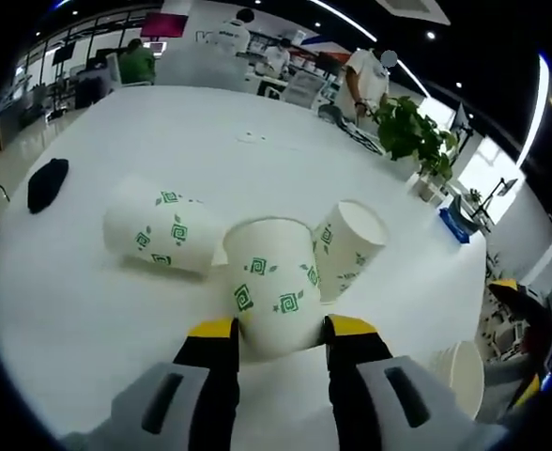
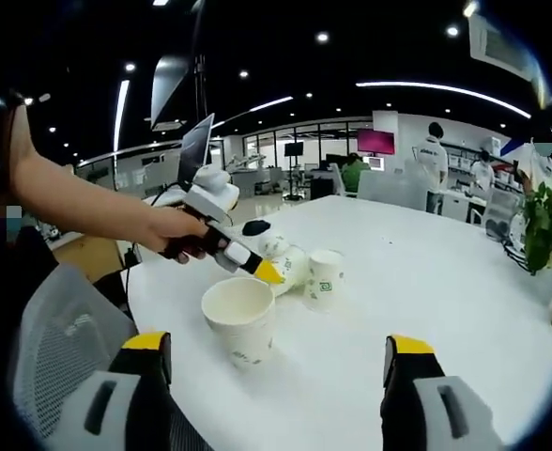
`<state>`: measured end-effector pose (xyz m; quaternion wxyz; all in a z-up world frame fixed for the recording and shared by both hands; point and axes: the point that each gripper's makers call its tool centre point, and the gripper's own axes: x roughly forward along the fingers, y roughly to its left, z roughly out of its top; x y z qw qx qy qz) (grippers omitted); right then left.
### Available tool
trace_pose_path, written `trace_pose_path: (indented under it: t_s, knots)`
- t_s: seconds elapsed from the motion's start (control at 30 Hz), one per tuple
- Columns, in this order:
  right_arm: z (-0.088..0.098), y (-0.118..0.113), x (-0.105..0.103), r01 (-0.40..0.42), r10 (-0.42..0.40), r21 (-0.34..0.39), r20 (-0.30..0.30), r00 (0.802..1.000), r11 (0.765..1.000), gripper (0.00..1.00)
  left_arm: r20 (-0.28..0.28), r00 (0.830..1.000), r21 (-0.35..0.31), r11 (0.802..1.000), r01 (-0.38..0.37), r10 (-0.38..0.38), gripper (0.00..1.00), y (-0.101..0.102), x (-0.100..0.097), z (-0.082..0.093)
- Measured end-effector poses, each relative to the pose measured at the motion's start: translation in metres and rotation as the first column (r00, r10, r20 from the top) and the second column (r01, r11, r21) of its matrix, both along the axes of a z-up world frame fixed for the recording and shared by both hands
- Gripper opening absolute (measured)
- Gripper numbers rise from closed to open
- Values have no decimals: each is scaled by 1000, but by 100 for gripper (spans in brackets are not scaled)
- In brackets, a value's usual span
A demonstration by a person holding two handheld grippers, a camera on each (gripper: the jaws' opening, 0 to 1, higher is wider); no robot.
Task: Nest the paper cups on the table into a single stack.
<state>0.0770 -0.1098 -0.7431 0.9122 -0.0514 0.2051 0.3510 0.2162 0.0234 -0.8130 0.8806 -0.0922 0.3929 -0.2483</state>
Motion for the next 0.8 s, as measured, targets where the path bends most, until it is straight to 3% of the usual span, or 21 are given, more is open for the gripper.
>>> trace_pose_path:
  t_s: [0.3, 0.8]
  knots:
    - [-1, 3, -2, -18, 18, -11, 4, 1000, 1000, 95, 26, 998, 16, 999, 50, -50, 34, 12, -24, 6]
    - [-1, 5, -4, -35, 35, -16, 3, 999, 999, 94, 57, 995, -20, 996, 85, -84, 34, 29, -51, 19]
